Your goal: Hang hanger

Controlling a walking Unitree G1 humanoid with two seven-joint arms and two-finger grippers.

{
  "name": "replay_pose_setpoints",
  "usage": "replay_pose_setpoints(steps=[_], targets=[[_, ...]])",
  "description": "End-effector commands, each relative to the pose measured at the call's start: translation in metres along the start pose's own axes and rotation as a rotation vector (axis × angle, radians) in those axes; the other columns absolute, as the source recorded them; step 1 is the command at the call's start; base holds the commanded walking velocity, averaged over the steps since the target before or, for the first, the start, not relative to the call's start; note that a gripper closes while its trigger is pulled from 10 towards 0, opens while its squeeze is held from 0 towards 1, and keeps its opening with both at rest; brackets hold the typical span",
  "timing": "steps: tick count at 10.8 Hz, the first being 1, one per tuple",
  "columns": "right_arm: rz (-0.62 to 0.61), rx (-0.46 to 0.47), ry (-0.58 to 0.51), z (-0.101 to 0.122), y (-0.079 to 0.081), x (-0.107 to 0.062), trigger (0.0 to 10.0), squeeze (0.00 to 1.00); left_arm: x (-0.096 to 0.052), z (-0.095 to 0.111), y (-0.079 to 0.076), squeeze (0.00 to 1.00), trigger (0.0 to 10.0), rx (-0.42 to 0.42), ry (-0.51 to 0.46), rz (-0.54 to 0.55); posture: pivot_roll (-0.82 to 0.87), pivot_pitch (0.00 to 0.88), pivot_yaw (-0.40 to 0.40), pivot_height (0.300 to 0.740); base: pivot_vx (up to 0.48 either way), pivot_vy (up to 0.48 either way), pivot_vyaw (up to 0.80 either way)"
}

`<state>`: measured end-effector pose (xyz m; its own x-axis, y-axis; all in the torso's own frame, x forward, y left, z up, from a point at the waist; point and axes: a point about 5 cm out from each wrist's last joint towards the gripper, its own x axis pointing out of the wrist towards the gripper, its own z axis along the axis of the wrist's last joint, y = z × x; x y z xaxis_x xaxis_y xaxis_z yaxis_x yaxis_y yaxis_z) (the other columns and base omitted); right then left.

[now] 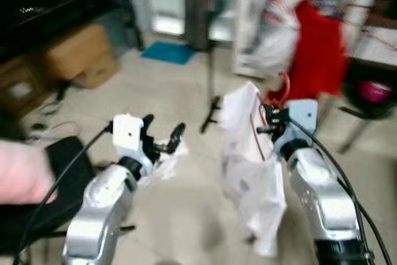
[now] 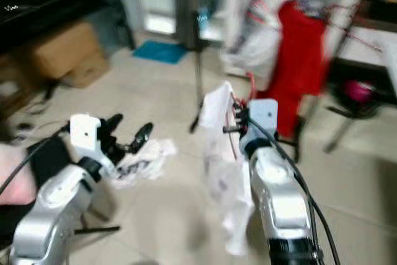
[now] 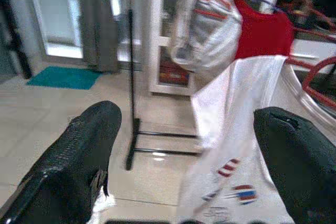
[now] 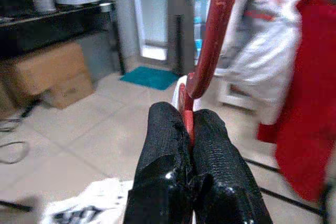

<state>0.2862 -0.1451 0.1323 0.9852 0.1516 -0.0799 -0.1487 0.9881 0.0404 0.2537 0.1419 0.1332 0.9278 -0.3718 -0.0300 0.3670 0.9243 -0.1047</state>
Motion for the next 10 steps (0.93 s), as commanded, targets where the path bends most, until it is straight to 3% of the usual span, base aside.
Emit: replay_pose_setpoints(steps=[1,3,7,10], targets=[[0.046,0.024,-0.030,0.0091,0.0101,0.0045,10.0,0.00,-0.0018,0.0008,0.0083,0.00,10.0,0.023,0.012,0.034,-0.01,0.000,0.056,0.740,0.356,0.000,0.80],[0.069,0.046,-0.031,0.0090,0.0185,0.0067,10.0,0.00,0.0002,0.0052,0.0143,0.00,10.0,0.035,0.006,0.047,0.00,0.000,0.056,0.740,0.356,0.000,0.23],[0.037,0.084,-0.020,0.0103,0.0139,0.0075,10.0,0.00,0.0046,0.0074,0.0155,0.00,10.0,0.054,0.008,0.027,-0.01,0.000,0.066,0.740,0.364,0.000,0.00],[-0.032,-0.018,-0.045,0.0127,0.0115,0.0118,10.0,0.00,0.0065,0.0090,0.0182,0.00,10.0,0.074,0.007,0.015,-0.02,0.000,0.063,0.740,0.372,0.000,-0.80]])
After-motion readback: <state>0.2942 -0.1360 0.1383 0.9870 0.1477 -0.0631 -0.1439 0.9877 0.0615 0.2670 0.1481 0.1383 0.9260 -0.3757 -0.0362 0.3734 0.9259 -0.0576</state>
